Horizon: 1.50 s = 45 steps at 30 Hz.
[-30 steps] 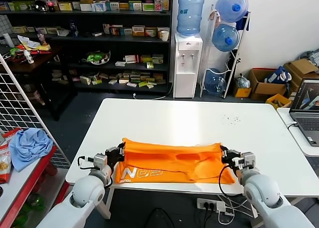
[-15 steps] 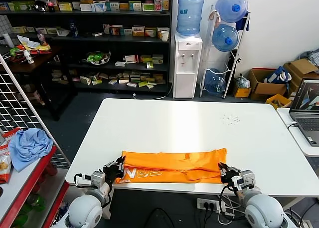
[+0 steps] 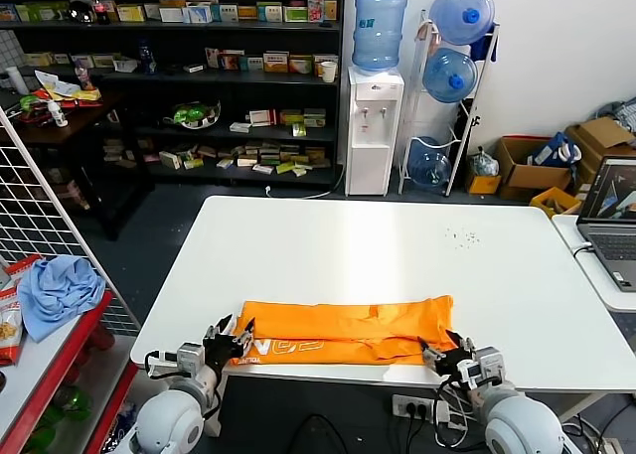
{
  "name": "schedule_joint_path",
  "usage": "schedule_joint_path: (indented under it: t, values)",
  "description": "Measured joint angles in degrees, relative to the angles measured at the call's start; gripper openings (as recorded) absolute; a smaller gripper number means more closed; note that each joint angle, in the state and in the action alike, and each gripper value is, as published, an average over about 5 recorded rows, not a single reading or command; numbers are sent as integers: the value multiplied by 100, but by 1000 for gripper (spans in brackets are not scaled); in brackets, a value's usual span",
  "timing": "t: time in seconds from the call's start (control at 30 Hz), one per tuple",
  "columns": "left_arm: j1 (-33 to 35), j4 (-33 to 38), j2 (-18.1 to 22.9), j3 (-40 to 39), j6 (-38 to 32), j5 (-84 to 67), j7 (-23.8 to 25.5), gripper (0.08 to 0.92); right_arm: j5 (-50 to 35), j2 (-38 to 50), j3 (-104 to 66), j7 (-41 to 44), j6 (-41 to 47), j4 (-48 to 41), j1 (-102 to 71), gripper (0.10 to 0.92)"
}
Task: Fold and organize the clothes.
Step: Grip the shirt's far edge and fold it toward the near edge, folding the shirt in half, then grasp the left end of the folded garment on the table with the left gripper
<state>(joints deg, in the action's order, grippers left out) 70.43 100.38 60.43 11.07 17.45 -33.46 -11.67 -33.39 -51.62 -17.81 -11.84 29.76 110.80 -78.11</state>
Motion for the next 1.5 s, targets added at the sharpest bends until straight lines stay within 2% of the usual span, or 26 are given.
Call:
schedule_joint_path:
  t: [0.07,0.17,0.27,1.03,1.27,1.5]
  values:
    - [-21,-47,26,-13,56,-132,14,724,-5,8,1,-6,12,20,-14,795]
    - [-60,-126,57,-25,121,-302,24,794,-13,24,-1,-11,25,50,-35,819]
    - [-96,-180,68,-29,149,-430,29,782,-20,34,-3,-13,36,80,-59,822]
    - [-127,-170,50,4,122,-695,77,152,116,-52,21,-10,-92,57,-28,823]
    - [-251,-293,-123,246,148,-771,-13,126,202,-81,23,-43,-300,44,69,823]
    - [-411,-581,-529,624,161,-840,-110,126,286,-122,1,-50,-462,-5,86,823]
